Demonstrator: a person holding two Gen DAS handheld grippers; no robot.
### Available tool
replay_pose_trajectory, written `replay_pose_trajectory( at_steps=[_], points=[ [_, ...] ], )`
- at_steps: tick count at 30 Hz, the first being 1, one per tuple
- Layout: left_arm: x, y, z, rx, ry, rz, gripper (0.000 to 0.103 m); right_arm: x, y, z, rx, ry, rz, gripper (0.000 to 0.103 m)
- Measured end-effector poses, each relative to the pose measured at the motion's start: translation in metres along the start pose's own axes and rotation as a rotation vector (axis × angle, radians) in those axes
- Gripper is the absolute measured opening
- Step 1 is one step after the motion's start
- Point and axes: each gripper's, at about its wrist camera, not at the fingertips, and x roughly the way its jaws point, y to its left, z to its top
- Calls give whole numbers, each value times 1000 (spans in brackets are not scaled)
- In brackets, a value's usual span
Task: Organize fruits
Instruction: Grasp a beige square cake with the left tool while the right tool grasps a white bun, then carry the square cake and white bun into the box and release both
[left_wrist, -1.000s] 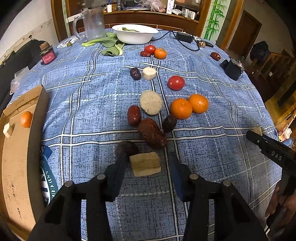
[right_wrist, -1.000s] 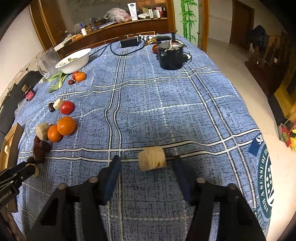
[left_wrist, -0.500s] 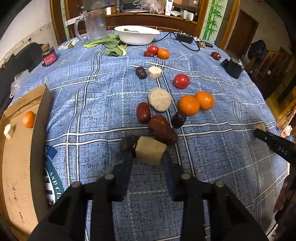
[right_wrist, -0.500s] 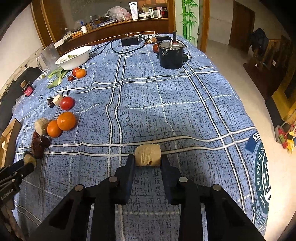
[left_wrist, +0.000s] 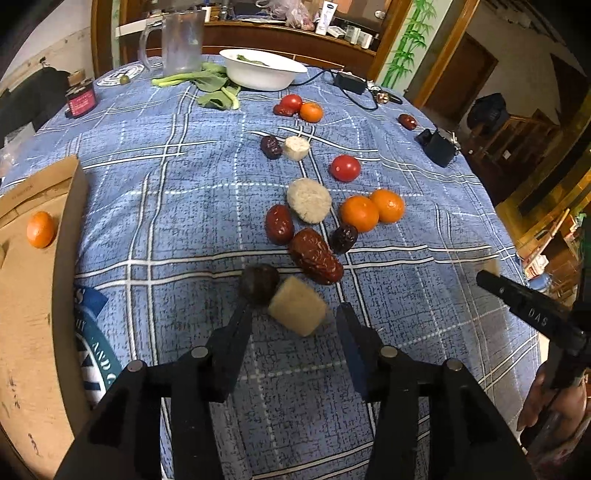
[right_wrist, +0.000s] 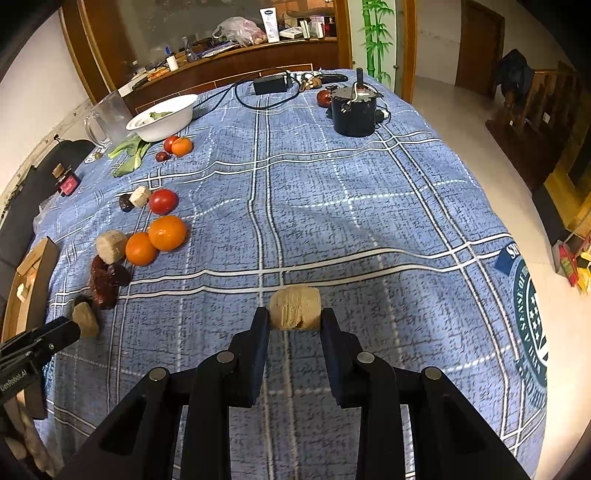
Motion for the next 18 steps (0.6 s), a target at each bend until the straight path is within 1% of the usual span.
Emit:
replay_pose_trajectory(
  at_steps=[2, 4, 7, 10, 11, 12, 13, 18],
  points=[
    [5, -5, 4, 30, 7, -13, 46, -1, 3, -3, 4, 3, 10, 30],
    [12, -13, 6, 77, 14, -7, 46, -2, 5, -5, 1, 6, 18, 30],
    [17, -33, 5, 179, -1, 57, 46, -5, 9, -6, -6, 8, 28, 30],
    [19, -39, 3, 225, -14, 110, 45, -8, 11, -9, -15, 12, 25, 30],
    [19, -39, 2, 233, -19, 122, 40, -8, 11, -10, -19, 16, 20, 30],
    [19, -38, 2, 240, -25, 135, 32, -9, 12, -11, -21, 19, 16, 30],
    [18, -37, 3, 246, -27, 140, 32, -10, 12, -12, -21, 19, 13, 30],
    [12, -26, 4, 218, -11, 97, 31, -28, 14, -21, -21, -8, 2, 30]
  ],
)
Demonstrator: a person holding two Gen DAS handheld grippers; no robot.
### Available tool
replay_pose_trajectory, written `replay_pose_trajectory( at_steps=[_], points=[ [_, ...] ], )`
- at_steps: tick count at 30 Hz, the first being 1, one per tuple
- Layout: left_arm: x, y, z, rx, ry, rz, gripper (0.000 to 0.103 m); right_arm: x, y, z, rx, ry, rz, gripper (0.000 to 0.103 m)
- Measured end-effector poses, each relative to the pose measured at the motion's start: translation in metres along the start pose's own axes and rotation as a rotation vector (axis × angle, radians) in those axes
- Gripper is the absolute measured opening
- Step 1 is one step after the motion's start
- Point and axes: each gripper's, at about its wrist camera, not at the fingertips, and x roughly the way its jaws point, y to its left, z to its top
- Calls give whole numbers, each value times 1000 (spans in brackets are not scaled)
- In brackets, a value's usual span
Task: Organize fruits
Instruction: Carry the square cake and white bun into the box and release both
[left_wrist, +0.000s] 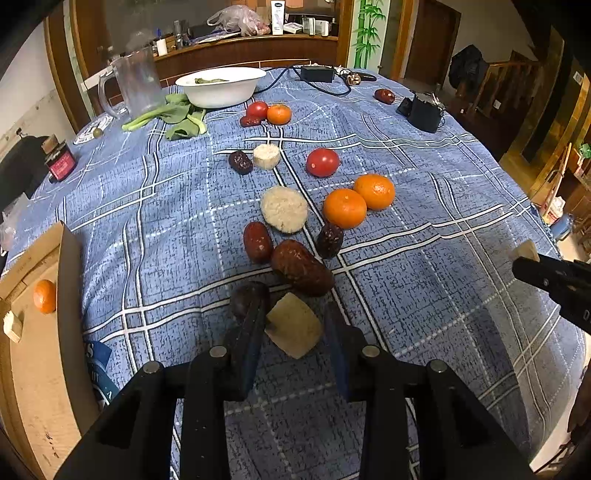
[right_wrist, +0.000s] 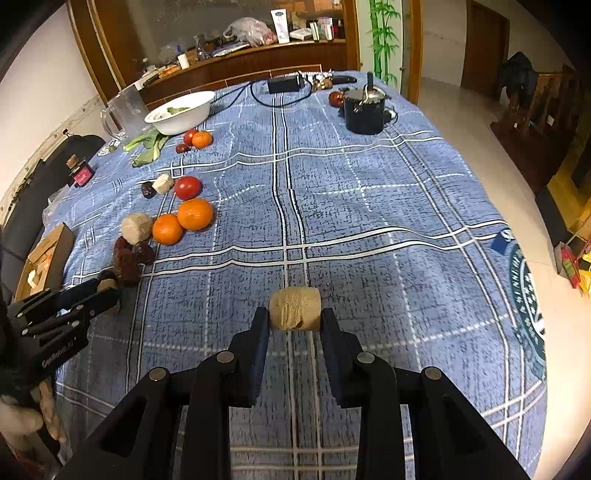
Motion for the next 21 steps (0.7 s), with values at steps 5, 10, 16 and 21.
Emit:
replay_pose_trajectory(
  at_steps=[5, 10, 16, 21],
  points=[
    [-9, 11, 0, -60, 0, -65, 28, -11, 7, 0, 12, -19, 12, 30],
    [-34, 36, -3, -97, -45, -56, 28, -15, 48, 11, -35, -40, 98, 30],
    [-69, 106, -24, -235, -92, -17, 28, -9, 123, 21, -145, -21, 210, 30],
    [-83, 165, -45, -331, -93, 47, 28, -1, 189, 23, -241, 2, 289, 30]
  ],
)
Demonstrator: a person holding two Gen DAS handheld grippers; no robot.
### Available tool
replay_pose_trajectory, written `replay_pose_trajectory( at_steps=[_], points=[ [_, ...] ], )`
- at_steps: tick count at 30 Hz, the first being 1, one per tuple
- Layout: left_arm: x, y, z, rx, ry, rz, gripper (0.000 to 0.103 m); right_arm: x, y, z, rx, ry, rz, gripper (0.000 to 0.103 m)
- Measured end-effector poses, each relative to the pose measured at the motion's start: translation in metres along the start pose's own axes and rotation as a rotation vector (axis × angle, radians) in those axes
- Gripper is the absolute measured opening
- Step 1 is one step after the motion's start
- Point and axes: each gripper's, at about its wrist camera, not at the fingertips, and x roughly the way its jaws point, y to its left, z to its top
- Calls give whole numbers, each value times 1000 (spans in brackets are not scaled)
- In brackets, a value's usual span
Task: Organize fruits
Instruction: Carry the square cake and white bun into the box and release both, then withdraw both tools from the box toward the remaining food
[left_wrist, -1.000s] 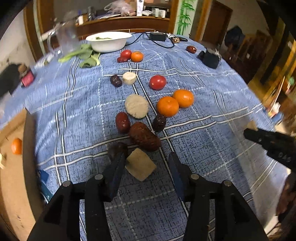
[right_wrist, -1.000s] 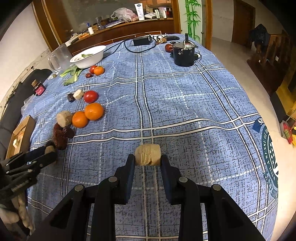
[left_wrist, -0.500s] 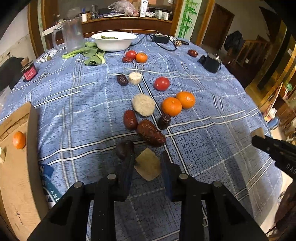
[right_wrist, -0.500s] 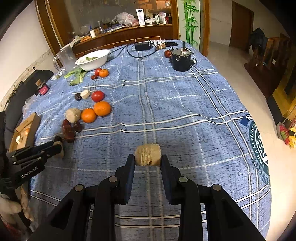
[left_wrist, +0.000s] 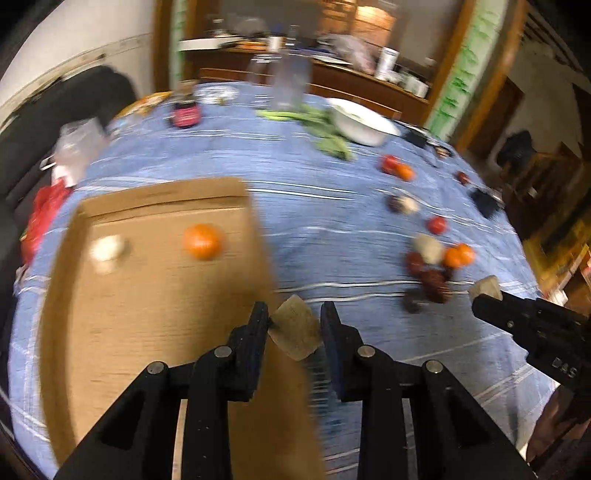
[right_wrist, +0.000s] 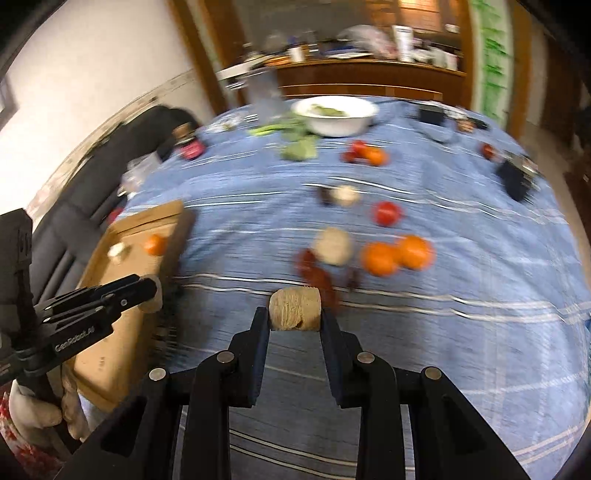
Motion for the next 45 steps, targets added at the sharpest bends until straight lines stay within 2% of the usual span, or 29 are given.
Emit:
replay_pose_trajectory(
  at_steps=[4, 8, 10, 13, 15, 18, 21, 28, 31, 33, 39, 42, 45],
  points=[
    [-3, 54, 4, -63, 15, 75, 28, 25, 52, 14, -67, 27, 92, 30],
    [-2, 91, 9, -85, 27, 142, 28, 56, 104, 29, -96, 68, 204, 31],
    [4, 110, 13, -109, 42, 160, 28, 73, 127, 32, -120, 91, 232, 31],
    [12, 132, 17, -146, 63, 176, 28, 103, 157, 33, -175, 125, 225, 31],
    [15, 141, 20, -162, 57, 158, 29, 119, 171, 32, -199, 145, 209, 31],
    [17, 137, 25, -132, 57, 170, 29, 135, 184, 31, -230, 158, 185, 31],
    [19, 134, 25, -111, 55, 180, 30, 145, 190, 29, -242, 167, 168, 31],
    [15, 146, 24, -161, 63, 163, 40, 154, 192, 29, -250, 182, 152, 32],
    [6, 149, 24, -189, 55, 163, 46, 153, 194, 31, -258, 176, 152, 37],
    [-5, 151, 24, -209, 37, 165, 49, 148, 194, 33, -268, 162, 156, 44],
    [-37, 148, 26, -270, -20, 180, 56, 117, 189, 37, -280, 99, 158, 49],
    [-47, 139, 26, -284, -33, 174, 57, 98, 177, 36, -259, 71, 165, 51],
    [-53, 124, 24, -268, -40, 174, 58, 74, 150, 28, -219, 46, 164, 51]
  ],
)
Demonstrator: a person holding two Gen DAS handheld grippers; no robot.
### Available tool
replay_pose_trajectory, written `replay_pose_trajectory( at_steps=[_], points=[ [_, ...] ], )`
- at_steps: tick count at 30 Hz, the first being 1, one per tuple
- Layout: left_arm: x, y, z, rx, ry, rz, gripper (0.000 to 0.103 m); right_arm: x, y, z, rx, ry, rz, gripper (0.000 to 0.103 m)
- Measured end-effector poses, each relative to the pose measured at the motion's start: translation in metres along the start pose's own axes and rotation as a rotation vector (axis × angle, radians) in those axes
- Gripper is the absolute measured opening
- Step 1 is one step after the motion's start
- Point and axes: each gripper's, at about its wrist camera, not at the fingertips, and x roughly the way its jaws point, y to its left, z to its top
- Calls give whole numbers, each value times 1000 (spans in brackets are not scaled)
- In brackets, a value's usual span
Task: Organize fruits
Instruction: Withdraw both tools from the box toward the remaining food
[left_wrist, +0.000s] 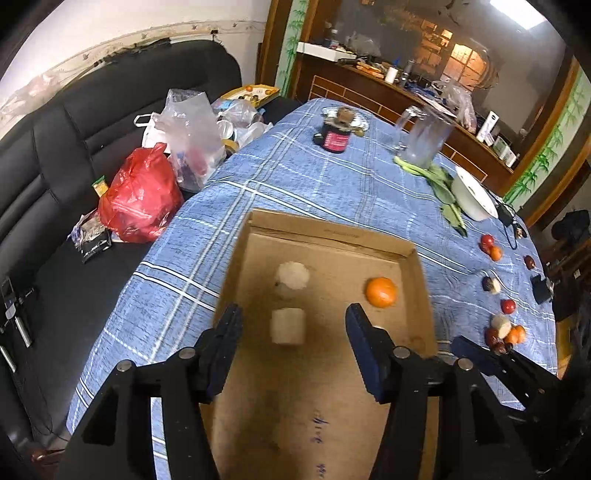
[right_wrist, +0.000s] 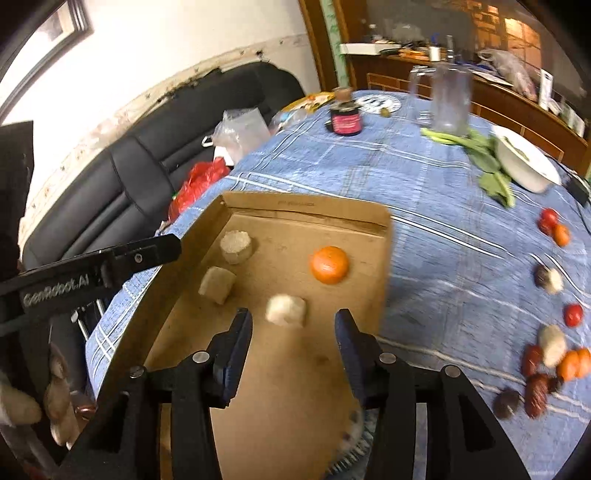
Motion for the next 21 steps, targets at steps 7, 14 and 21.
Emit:
replay_pose_trajectory(
  at_steps=[7, 14, 21],
  points=[
    [-7, -53, -18, 62, 13, -26, 58, -53, -88, -59, 172, 2, -83, 51],
    [8, -139, -48, 176, 75, -117, 58, -92, -180, -109, 361, 17, -182, 51],
    [32, -205, -79, 284, 146, -178, 58, -114, -226, -127, 399, 11, -222, 51]
  ],
)
